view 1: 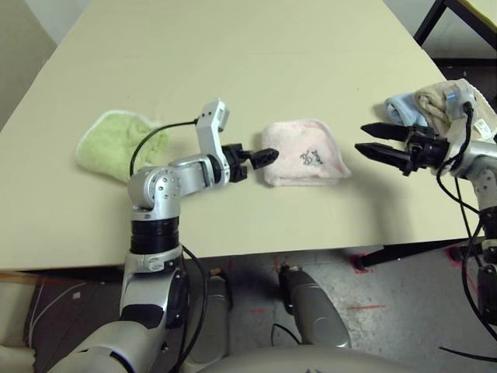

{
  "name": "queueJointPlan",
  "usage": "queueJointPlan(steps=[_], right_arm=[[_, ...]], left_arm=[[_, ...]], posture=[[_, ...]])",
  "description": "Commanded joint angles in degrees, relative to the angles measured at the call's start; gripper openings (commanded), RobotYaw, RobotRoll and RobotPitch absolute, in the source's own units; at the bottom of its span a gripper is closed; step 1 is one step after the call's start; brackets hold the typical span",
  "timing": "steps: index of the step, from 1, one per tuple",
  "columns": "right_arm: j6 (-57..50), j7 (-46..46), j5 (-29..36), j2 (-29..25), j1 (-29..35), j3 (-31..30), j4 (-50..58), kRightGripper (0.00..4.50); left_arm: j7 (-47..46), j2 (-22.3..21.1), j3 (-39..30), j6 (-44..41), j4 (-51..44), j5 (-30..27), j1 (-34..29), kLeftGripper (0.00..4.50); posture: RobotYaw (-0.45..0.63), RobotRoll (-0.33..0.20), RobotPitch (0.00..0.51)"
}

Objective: Fold the towel and set it aside.

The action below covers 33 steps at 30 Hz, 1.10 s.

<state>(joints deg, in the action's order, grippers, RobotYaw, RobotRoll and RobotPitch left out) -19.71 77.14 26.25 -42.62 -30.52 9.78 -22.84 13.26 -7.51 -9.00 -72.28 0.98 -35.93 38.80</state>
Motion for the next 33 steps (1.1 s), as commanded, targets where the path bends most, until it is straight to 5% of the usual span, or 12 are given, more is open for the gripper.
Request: queueJointPlan(steps=[1, 12, 16, 25, 33], right_arm=[[1.7, 0.4, -0.3, -1.7, 3.3, 0.8, 2.5, 4.47], [2.9, -0.8, 0.0, -2.0, 7.5, 0.5, 5.1, 4.47], [3.8, -0.8, -0.6, -1.7, 7.4, -0.6, 5.0, 4.50], [4.9, -0.4, -1.3, 0.4, 4.9, -2.5, 3.6, 4.50], [9.5, 2.5, -4.0, 6.6, -4.4, -7.6, -4.1, 4.50]], left_arm=[[0.3, 1.4, 1.0, -0.8, 3.3, 0.5, 0.7, 4.49], [0.1, 5.8, 3.0, 0.5, 8.6, 1.7, 3.9, 4.49], [-0.5, 6.6, 2.8, 1.4, 9.6, 2.4, 4.7, 3.65], [-0.2, 5.3, 2.6, 5.1, 2.6, 3.2, 2.5, 0.15], [-5.8, 2.3, -2.9, 8.5, -17.6, 2.8, -3.7, 0.03]], posture=[[-0.06, 0.000, 0.136], [-0.08, 0.000, 0.142], [-0.08, 0.000, 0.144], [-0.04, 0.000, 0.150], [0.06, 0.000, 0.161]])
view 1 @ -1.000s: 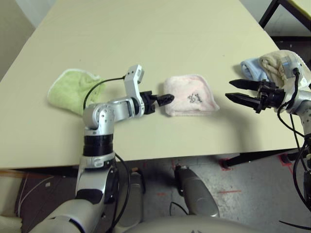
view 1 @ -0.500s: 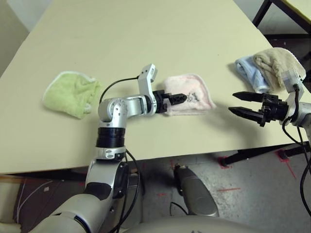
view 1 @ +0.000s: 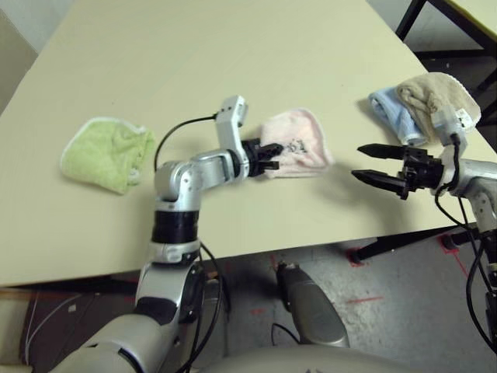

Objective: Fold the towel and set it aside.

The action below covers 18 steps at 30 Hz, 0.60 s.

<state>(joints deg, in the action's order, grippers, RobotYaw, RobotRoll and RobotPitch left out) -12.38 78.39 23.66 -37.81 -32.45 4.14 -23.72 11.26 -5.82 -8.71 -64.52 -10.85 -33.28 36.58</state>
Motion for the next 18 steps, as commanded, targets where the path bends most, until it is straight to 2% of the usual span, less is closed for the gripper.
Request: queueJointPlan(steps=[1, 7, 12, 18], right_arm=[[2.9, 1.5, -1.8, 2.7, -3.8, -2.5, -4.5, 4.50], [7.0, 3.2, -3.9, 6.0, -8.8, -4.1, -11.9, 4.50], [10.1, 4.2, -5.5, 8.0, -11.4, -4.7, -16.8, 4.50], [12.2, 5.0, -6.9, 9.3, -13.8, -4.6, -20.7, 4.50]], left_arm=[[-5.5, 0.9, -4.9, 1.1, -7.9, 0.0, -1.6, 0.03], [-12.7, 0.9, -13.4, 2.8, -14.0, -1.0, 0.7, 0.03], [-18.8, -0.4, -21.0, 6.4, -11.4, -0.2, 4.5, 0.03], [-23.4, -1.6, -25.6, 8.5, -8.7, -0.2, 3.5, 0.03]], posture=[[0.06, 0.000, 0.161], [0.14, 0.000, 0.162], [0.18, 0.000, 0.158], [0.19, 0.000, 0.155]])
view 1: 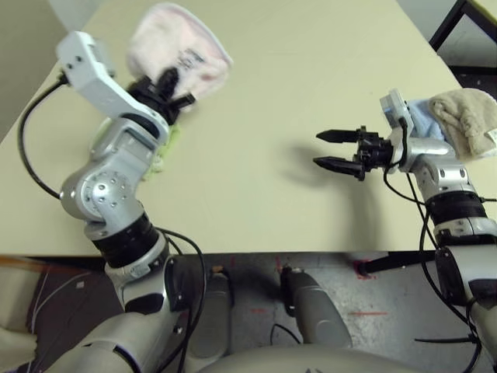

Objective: Fold the towel and set it aside.

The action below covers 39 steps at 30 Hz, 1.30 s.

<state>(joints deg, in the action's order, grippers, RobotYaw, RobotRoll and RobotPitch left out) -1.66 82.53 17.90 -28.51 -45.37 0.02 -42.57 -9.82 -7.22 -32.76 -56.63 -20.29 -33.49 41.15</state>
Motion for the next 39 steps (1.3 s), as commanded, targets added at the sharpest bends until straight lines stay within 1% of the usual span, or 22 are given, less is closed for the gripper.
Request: queueJointPlan(steps=[1, 8, 13, 17, 19, 20, 21, 22, 24, 25, 27, 29, 31, 34, 35, 37, 39], right_arm=[[1.8, 0.9, -1.3, 0.2, -1.2, -0.5, -2.4, 4.50], [3.1, 1.3, -2.3, 0.6, -2.3, -0.3, -4.6, 4.50], [4.3, 1.0, -2.8, 1.5, -3.4, -0.3, -5.7, 4.50], [6.5, 0.0, -3.1, 3.2, -4.6, 0.1, -7.1, 4.50], [7.4, -0.4, -3.3, 3.9, -5.2, 0.2, -8.0, 4.50], [7.9, -0.5, -3.4, 4.1, -5.6, 0.1, -8.7, 4.50], [8.3, -0.6, -3.5, 4.4, -5.8, 0.1, -9.3, 4.50], [8.7, -0.7, -3.7, 4.6, -6.2, 0.1, -10.0, 4.50], [9.5, -0.6, -3.9, 5.1, -6.7, 0.1, -11.1, 4.50], [9.8, -0.6, -4.0, 5.3, -7.0, 0.1, -11.6, 4.50], [10.3, -0.5, -4.2, 5.7, -7.4, 0.1, -12.4, 4.50], [10.7, -0.3, -4.4, 6.3, -7.9, 0.1, -13.3, 4.50], [11.0, -0.3, -4.7, 6.7, -8.3, 0.2, -14.0, 4.50], [11.5, -0.4, -4.9, 7.0, -8.9, 0.4, -15.0, 4.50], [11.8, -0.8, -4.9, 7.0, -9.1, 0.5, -15.5, 4.50], [12.1, -1.4, -4.9, 7.1, -9.4, 0.8, -16.2, 4.50], [11.9, -3.2, -4.8, 6.8, -9.8, 1.8, -17.1, 4.50]], left_arm=[[-3.3, 0.0, -2.4, 0.3, 0.9, -0.3, -1.4, 0.03], [-7.5, 1.1, -5.1, 1.9, 1.4, -0.6, -4.5, 0.03], [-10.4, 2.4, -6.4, 1.0, 1.9, -0.8, -6.8, 0.03], [-13.1, 3.1, -6.3, -1.6, 0.9, -0.8, -9.2, 1.36], [-13.4, 3.2, -6.2, -2.9, -0.1, -1.6, -10.0, 2.20], [-13.7, 3.0, -6.0, -3.8, -1.0, -1.7, -10.3, 2.50], [-13.9, 2.6, -5.9, -4.8, -1.7, -1.8, -10.7, 2.97], [-14.0, 2.4, -5.9, -6.0, -2.7, -2.2, -11.0, 3.32], [-14.6, 2.5, -6.7, -8.4, -4.5, -3.4, -11.4, 4.18], [-14.8, 2.2, -7.1, -9.7, -5.6, -3.9, -11.6, 4.45], [-15.0, 1.6, -8.0, -12.1, -7.3, -4.5, -11.8, 4.45], [-14.8, 0.9, -9.9, -16.1, -9.1, -6.3, -11.4, 4.45], [-13.7, -0.7, -11.5, -20.9, -10.8, -8.3, -10.6, 4.45], [-10.3, -3.5, -14.3, -31.2, -13.1, -10.9, -8.3, 4.45], [-7.1, -7.5, -13.0, -33.8, -13.1, -14.3, -9.5, 4.45], [-3.4, -13.0, -11.2, -35.8, -12.6, -18.9, -11.7, 4.45], [2.4, -22.0, -10.0, -35.9, -11.7, -25.7, -16.0, 4.45]], posture=[[0.20, 0.000, 0.154], [0.20, 0.000, 0.153], [0.21, 0.000, 0.152], [0.22, 0.000, 0.152], [0.23, 0.000, 0.152], [0.24, 0.000, 0.152], [0.24, 0.000, 0.152], [0.25, 0.000, 0.151], [0.26, 0.000, 0.151], [0.26, 0.000, 0.151], [0.27, 0.000, 0.151], [0.29, 0.000, 0.152], [0.29, 0.000, 0.152], [0.30, 0.000, 0.154], [0.31, 0.000, 0.155], [0.31, 0.000, 0.155], [0.31, 0.000, 0.156]])
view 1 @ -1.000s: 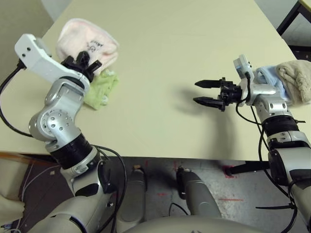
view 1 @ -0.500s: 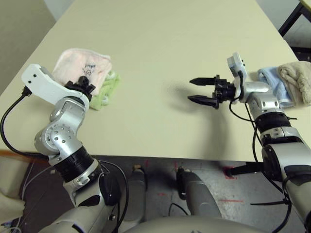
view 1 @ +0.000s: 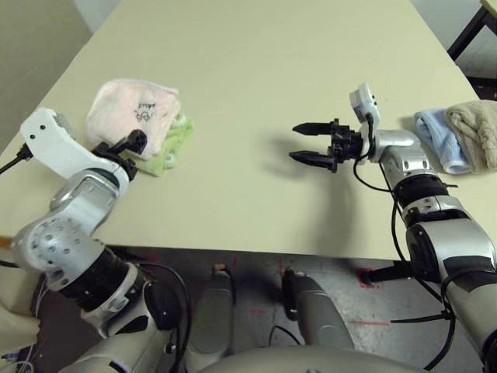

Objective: Fold the towel and set it aside.

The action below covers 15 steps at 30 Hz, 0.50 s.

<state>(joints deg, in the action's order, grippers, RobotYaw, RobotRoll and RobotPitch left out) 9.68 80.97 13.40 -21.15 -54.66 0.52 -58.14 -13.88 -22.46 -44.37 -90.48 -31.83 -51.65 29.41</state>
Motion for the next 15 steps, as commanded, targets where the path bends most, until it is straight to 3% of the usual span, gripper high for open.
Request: queueJointPlan(steps=[1, 3, 8, 11, 15], right_arm=[[0.4, -2.4, -0.2, -0.7, -0.7, 1.7, -2.0, 4.50], [0.4, -5.2, -0.3, -1.6, -1.2, 2.7, -3.1, 4.50], [-0.3, -17.1, -0.5, -5.2, -2.7, 6.5, -6.3, 4.50], [1.0, -24.5, 0.3, -7.2, -3.0, 9.8, -6.9, 4.50], [5.6, -37.7, -0.2, -9.9, -2.6, 14.1, -7.2, 4.50]], left_arm=[[8.8, -10.3, 2.0, -2.0, 0.2, -10.1, -5.9, 4.45], [14.0, -18.0, 2.6, -2.0, 0.8, -13.9, -9.2, 4.45], [25.7, -28.0, 3.4, 0.6, 0.6, -18.5, -10.1, 4.45], [30.0, -26.9, 6.6, 12.0, 1.5, -15.6, -5.3, 4.45], [32.0, -22.6, 15.5, 27.6, 6.6, -4.9, 0.4, 4.45]], posture=[[0.31, 0.000, 0.156], [0.31, 0.000, 0.156], [0.29, 0.000, 0.155], [0.27, 0.000, 0.154], [0.24, 0.000, 0.152]])
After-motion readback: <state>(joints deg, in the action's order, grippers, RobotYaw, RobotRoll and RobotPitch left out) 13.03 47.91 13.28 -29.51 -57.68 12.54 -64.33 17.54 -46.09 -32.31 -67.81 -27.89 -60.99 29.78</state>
